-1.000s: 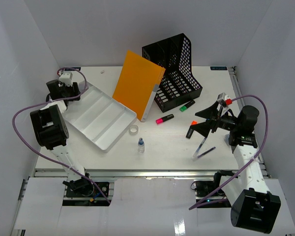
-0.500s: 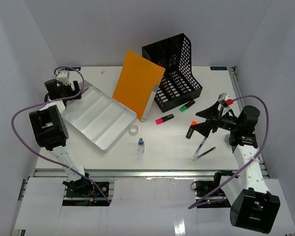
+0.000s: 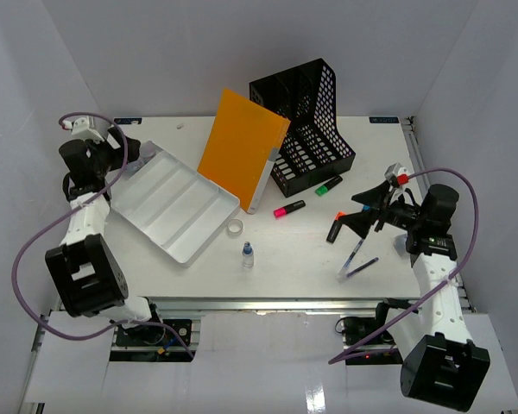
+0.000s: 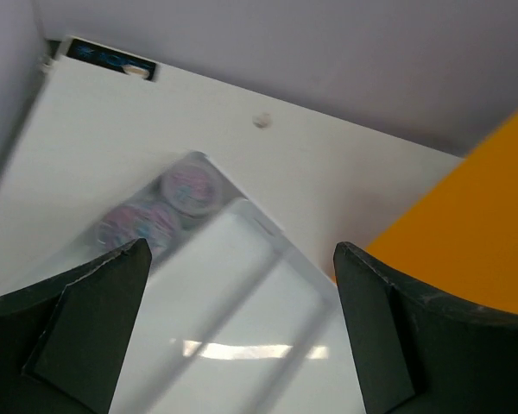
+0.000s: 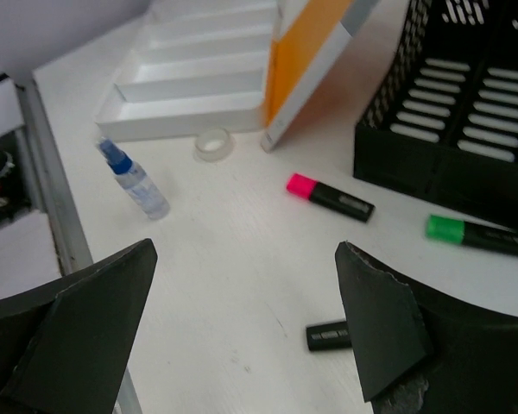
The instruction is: Organize the desk
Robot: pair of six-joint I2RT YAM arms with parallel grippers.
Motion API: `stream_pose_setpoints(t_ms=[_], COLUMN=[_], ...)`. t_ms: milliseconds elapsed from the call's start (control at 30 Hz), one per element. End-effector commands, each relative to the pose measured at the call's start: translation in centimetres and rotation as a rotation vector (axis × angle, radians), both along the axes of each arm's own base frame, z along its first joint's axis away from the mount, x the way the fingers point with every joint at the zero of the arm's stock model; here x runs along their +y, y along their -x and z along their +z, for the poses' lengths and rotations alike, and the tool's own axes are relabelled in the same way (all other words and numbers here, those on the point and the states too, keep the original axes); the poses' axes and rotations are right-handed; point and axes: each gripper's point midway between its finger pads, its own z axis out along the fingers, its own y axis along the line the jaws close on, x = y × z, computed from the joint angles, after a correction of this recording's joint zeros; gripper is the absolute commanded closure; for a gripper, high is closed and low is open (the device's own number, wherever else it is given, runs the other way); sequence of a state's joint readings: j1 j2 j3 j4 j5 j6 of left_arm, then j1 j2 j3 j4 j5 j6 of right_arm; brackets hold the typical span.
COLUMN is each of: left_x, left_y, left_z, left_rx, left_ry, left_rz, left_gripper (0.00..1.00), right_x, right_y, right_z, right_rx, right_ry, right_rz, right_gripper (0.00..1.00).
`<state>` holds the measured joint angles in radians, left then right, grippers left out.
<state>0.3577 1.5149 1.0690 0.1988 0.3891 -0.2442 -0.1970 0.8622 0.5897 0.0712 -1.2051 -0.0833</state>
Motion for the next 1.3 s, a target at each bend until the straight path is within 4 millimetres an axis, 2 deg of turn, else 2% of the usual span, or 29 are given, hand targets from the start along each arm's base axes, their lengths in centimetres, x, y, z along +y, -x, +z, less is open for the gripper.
stream_pose_setpoints(t_ms=[0, 67, 133, 167, 267, 300, 333, 367, 400, 433, 467, 533, 600, 667, 767, 1000, 1133, 1267], left_x=[-6.8, -8.8, -10.1, -10.4, -10.8, -11.0, -11.4, -11.9, -12.8, -13.4, -13.7, -14.2, -14.4, -14.6, -14.7, -14.8, -14.8, -14.9], left_y=[5.0, 7.3, 9.6, 10.6, 12.7, 13.4, 13.7, 14.4, 15.2, 15.7, 16.0, 16.6, 16.7, 16.8, 16.9, 16.8, 16.8, 16.8], left_z=[1.2, -0.5, -2.0, -2.7, -3.6, -3.6, -2.7, -3.2, -2.6, -2.4, -2.3, -2.2, -2.1, -2.1, -2.1, -2.5, -2.8, -3.1], left_rx=[0.008, 0.046, 0.073, 0.084, 0.099, 0.089, 0.058, 0.057, 0.022, 0.004, -0.007, -0.016, -0.014, -0.008, -0.01, 0.004, 0.013, 0.026], left_ry=[0.314, 0.384, 0.428, 0.442, 0.472, 0.467, 0.446, 0.437, 0.418, 0.409, 0.405, 0.407, 0.4, 0.397, 0.394, 0.407, 0.413, 0.421], left_rz=[-0.214, -0.27, -0.295, -0.281, -0.238, -0.244, -0.273, -0.3, -0.364, -0.402, -0.419, -0.447, -0.464, -0.47, -0.475, -0.481, -0.481, -0.481], left_gripper=[0.02, 0.02, 0.02, 0.02, 0.02, 0.02, 0.02, 0.02, 0.02, 0.02, 0.02, 0.02, 0.02, 0.02, 0.02, 0.02, 0.02, 0.02], right_x=[-3.4, -6.0, -9.4, -11.3, -14.3, -15.0, -15.2, -15.5, -15.7, -15.6, -15.7, -15.9, -16.8, -17.5, -19.2, -21.9, -23.5, -24.0], right_y=[-2.2, -2.6, -3.1, -3.4, -2.6, -2.1, -1.7, -1.5, -1.0, -0.5, -0.3, 0.8, 1.3, 1.0, 0.6, -1.5, -2.0, -2.6], right_z=[0.9, -0.4, -0.8, -0.9, -3.5, -4.4, -5.0, -5.5, -6.0, -6.4, -6.6, -7.9, -8.9, -9.4, -11.0, -13.3, -14.8, -16.3], right_rx=[0.019, 0.115, 0.166, 0.175, 0.234, 0.251, 0.239, 0.167, 0.114, 0.069, 0.003, -0.197, -0.276, -0.323, -0.263, -0.217, -0.194, -0.169], right_ry=[0.22, 0.357, 0.514, 0.596, 0.79, 0.849, 0.903, 1.01, 1.087, 1.142, 1.198, 1.372, 1.481, 1.551, 1.607, 1.657, 1.718, 1.693], right_rz=[-0.211, -0.327, -0.463, -0.539, -0.563, -0.551, -0.497, -0.384, -0.291, -0.199, -0.119, 0.134, 0.249, 0.356, 0.489, 0.579, 0.642, 0.687], right_gripper=[0.09, 0.08, 0.08, 0.08, 0.1, 0.1, 0.1, 0.1, 0.04, 0.03, 0.06, 0.11, 0.11, 0.1, 0.08, 0.1, 0.1, 0.09])
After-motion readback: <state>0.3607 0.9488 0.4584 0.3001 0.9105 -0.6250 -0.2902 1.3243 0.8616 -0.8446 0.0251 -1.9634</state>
